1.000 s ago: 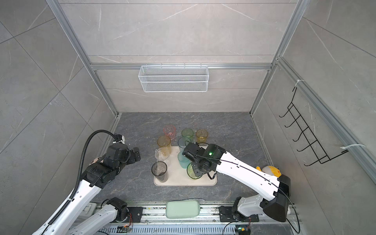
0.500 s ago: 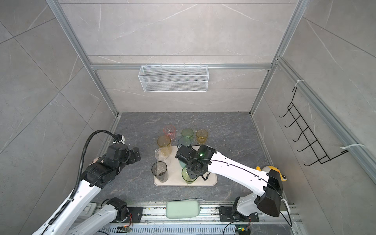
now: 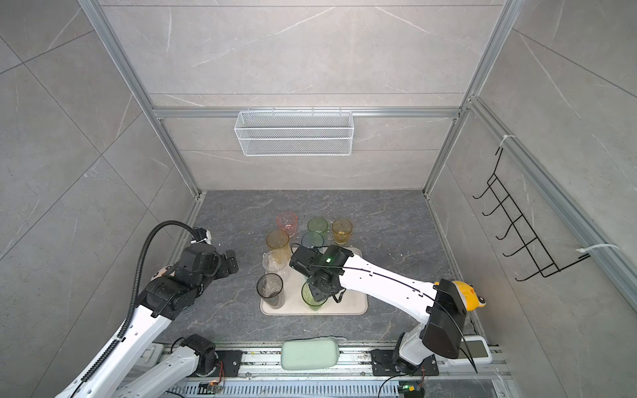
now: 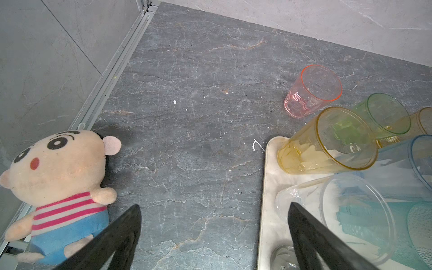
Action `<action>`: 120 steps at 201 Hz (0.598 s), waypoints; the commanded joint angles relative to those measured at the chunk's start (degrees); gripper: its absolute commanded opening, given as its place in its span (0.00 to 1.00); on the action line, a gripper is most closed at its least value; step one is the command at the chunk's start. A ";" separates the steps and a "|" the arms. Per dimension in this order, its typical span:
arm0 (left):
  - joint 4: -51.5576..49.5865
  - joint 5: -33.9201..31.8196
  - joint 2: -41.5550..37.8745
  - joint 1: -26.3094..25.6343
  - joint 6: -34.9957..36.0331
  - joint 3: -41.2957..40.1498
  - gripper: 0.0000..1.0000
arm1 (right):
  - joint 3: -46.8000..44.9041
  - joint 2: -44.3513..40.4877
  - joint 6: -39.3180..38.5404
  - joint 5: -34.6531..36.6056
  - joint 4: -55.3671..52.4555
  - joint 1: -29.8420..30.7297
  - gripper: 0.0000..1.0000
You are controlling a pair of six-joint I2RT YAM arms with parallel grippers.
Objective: Place the glasses into the tray
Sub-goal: Place the glass on the tray.
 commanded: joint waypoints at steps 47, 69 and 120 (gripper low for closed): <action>0.63 -0.44 -0.10 0.16 -0.88 -0.12 0.98 | 2.32 3.32 -0.32 -0.06 2.93 -0.90 0.00; 0.62 -0.51 -0.20 0.14 -0.91 -0.12 0.98 | 2.10 3.95 -0.46 -0.39 3.19 -1.64 0.00; 0.88 -0.56 0.09 0.15 -0.84 -0.14 0.98 | 0.81 4.84 -1.67 -4.63 4.94 -3.94 0.00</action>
